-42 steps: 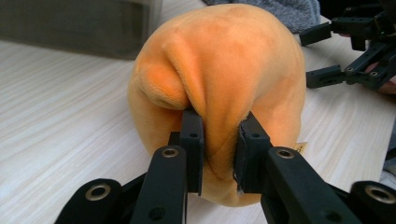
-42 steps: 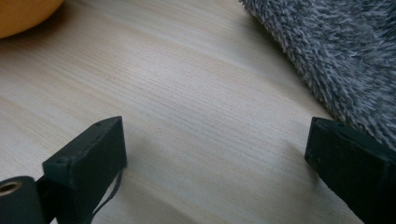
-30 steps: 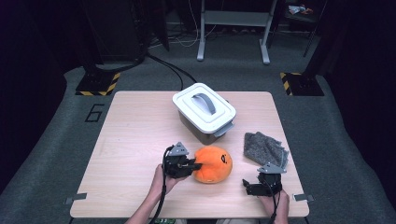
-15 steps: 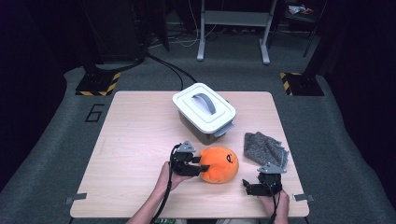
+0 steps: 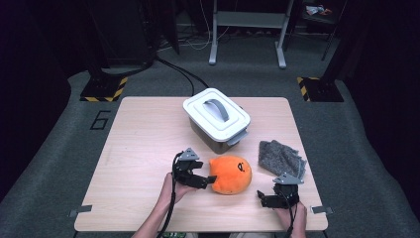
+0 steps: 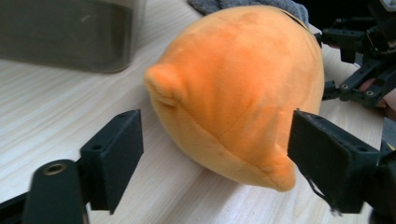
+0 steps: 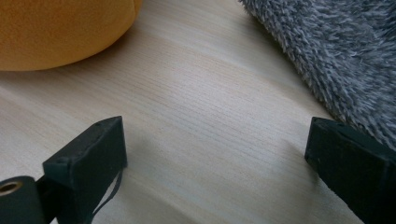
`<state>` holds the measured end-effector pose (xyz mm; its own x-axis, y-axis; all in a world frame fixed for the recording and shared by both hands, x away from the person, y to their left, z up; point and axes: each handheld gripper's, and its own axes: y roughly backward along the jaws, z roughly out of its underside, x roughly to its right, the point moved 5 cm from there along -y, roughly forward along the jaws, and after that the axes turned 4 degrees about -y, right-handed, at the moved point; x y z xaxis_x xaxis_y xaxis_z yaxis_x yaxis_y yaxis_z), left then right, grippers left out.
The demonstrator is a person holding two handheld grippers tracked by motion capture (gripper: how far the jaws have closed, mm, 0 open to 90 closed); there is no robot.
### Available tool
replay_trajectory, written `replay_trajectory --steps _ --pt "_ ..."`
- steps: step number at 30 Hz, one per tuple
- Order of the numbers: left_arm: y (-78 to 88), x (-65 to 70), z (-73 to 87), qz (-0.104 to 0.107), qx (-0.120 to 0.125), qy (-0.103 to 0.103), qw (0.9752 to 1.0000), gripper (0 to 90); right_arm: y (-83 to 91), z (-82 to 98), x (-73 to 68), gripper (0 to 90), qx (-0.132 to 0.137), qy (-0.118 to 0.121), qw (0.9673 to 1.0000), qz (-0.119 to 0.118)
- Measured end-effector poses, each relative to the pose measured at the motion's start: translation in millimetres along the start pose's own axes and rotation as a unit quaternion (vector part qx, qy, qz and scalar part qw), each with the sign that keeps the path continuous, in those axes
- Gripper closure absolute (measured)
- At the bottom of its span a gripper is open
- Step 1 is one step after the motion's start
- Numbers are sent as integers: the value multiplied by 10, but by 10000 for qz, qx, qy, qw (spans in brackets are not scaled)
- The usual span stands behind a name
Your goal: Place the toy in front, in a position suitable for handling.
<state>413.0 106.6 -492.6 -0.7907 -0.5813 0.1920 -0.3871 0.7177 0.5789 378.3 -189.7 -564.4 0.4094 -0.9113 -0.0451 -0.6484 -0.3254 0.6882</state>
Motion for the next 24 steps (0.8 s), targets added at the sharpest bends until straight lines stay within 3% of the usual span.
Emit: replay_trajectory --steps 8,12,13,16,18,24 --pt "174 -77 164 -471 -3 -19 9989 0 5 4 -7 42 -8 -54 10000 -1" --pt "229 -95 354 -686 -141 -44 9975 0 8 4 -4 17 -58 -46 9999 -71" --pt "234 -123 423 -802 -257 -142 9963 0 12 0 5 17 -41 -70 9999 -111" --pt "231 -155 557 -884 -395 -119 9952 0 45 -5 44 11 62 -356 9989 -302" --pt "227 -180 641 -958 -527 -148 9939 0 66 -11 64 8 86 -421 9984 -376" --pt "214 -239 806 -1044 -702 -86 9920 0 213 -187 35 11 264 -339 9980 -466"
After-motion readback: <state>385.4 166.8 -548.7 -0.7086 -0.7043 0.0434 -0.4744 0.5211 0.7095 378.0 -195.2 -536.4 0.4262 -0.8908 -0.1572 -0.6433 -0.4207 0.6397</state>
